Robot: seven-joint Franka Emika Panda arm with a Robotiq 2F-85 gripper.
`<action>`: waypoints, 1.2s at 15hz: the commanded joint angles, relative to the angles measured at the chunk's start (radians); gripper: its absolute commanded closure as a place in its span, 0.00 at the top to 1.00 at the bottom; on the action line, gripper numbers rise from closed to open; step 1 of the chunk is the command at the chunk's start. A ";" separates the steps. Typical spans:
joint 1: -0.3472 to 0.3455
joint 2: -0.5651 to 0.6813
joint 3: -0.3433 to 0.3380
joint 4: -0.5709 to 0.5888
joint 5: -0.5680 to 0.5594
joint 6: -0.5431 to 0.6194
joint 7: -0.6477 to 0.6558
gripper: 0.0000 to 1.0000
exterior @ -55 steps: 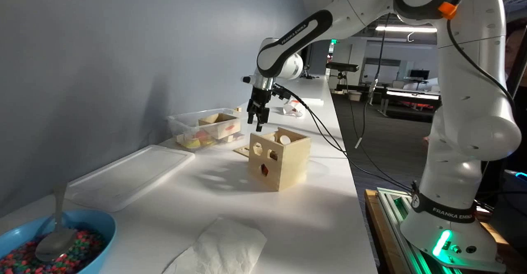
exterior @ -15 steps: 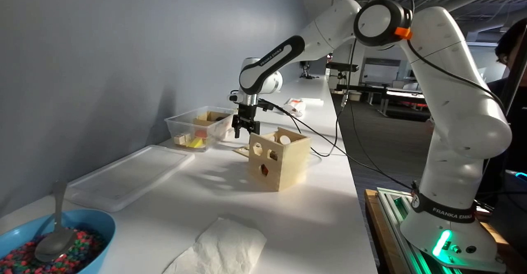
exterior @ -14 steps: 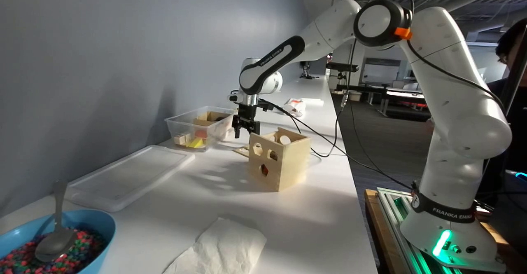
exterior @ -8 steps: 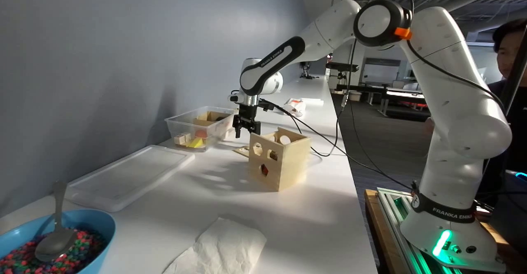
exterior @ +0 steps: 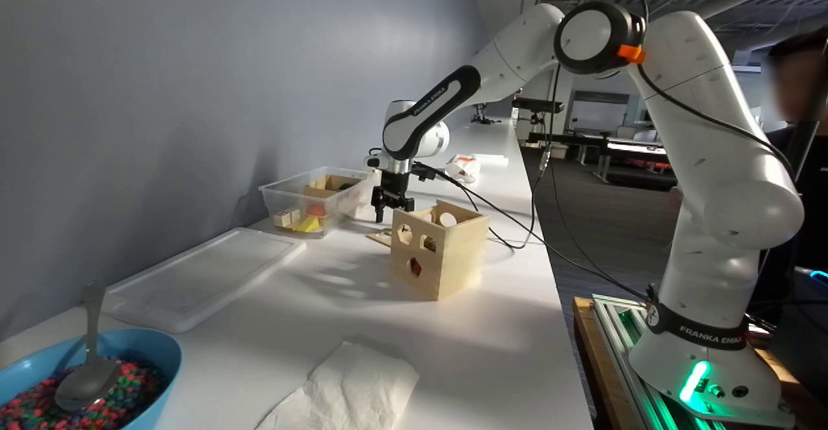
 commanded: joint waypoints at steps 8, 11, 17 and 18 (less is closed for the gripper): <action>0.010 -0.017 -0.005 -0.040 -0.023 0.063 0.016 0.31; 0.018 -0.022 -0.012 -0.042 -0.037 0.059 0.024 0.11; 0.008 -0.096 -0.001 -0.105 -0.040 0.031 -0.006 0.06; 0.008 -0.117 -0.006 -0.121 -0.042 0.019 -0.009 0.06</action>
